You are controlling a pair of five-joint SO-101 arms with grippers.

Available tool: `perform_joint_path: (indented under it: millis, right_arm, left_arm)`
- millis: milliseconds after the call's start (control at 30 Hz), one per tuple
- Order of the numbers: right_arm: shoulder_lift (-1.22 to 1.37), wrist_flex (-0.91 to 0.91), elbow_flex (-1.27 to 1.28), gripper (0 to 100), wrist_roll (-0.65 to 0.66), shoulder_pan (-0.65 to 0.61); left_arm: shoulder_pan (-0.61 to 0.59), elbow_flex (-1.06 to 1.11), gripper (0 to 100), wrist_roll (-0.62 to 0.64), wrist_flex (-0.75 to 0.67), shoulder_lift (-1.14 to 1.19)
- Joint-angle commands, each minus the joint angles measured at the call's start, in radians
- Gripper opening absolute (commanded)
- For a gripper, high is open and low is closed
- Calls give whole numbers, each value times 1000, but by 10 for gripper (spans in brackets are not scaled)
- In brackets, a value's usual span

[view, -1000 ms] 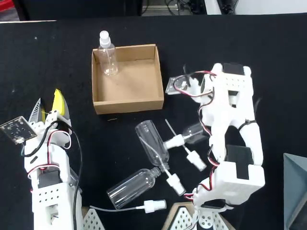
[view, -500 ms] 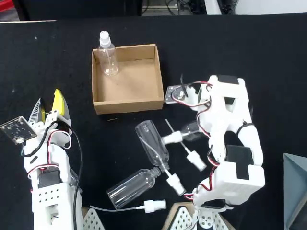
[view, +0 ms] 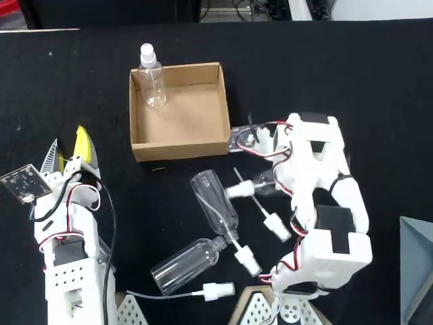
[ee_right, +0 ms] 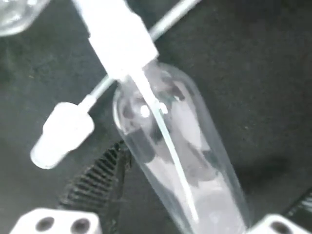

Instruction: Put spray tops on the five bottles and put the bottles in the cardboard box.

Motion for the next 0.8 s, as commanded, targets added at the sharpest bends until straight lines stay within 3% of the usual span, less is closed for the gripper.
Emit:
perform_joint_path:
  millis: [0,433,767]
  right_arm:
    - [-74,-17,4,480,5,-48]
    - [-67,-18,24,479,2,-55]
    - [-68,-43,35,323,-32,-94]
  left_arm:
    - [-4,25,185,-8,5,-6]
    - [-4,25,185,-8,5,-6]
    - [-4,25,185,-8,5,-6]
